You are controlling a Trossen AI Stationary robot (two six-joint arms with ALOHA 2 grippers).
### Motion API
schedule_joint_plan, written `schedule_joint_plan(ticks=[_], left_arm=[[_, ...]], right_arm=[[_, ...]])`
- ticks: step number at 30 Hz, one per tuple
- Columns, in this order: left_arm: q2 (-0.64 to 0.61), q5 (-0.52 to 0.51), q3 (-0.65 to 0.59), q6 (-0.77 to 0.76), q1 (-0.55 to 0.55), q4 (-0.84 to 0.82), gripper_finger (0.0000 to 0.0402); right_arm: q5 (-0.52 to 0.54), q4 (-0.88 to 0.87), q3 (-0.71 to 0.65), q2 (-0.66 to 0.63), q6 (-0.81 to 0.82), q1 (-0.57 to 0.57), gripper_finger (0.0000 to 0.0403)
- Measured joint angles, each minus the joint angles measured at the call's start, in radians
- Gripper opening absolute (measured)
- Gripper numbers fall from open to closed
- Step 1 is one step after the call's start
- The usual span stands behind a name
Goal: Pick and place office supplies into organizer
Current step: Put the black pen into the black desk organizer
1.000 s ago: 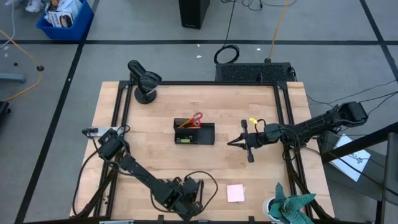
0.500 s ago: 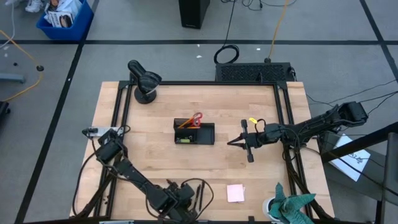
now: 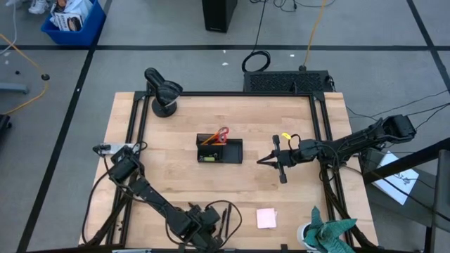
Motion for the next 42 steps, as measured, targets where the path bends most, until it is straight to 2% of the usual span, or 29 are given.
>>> schedule_joint_plan(ticks=[5,9,16,24,27,31,35,42], left_arm=[[-0.002,-0.012,0.001,-0.019,-0.008,-0.057,0.0001],[-0.002,-0.028,0.001,0.029,0.009,-0.070,0.0001],[-0.004,0.014,0.002,0.123,0.040,-0.068,0.0001],[-0.003,0.062,0.017,0.158,0.002,-0.019,0.0001],[0.005,0.005,0.085,0.164,-0.023,-0.097,0.0001],[0.014,-0.020,0.205,0.202,-0.033,-0.264,0.0001],[0.007,-0.077,0.294,0.223,-0.021,-0.320,0.0001],[0.006,-0.206,0.365,0.293,-0.012,-0.345,0.0001]], right_arm=[[-0.001,0.000,0.000,0.000,0.000,0.000,0.0000],[-0.002,0.000,0.000,0.000,0.000,0.000,0.0000],[-0.002,0.000,0.000,0.000,-0.001,0.000,0.0000],[-0.002,-0.001,0.000,0.000,-0.002,0.000,0.0000],[-0.002,-0.001,0.000,0.000,-0.003,0.000,0.0000],[-0.002,0.000,0.000,0.000,0.009,0.000,0.0000],[-0.003,0.000,0.000,0.000,0.048,0.000,0.0000],[-0.003,0.000,0.000,0.000,0.049,0.003,0.0000]])
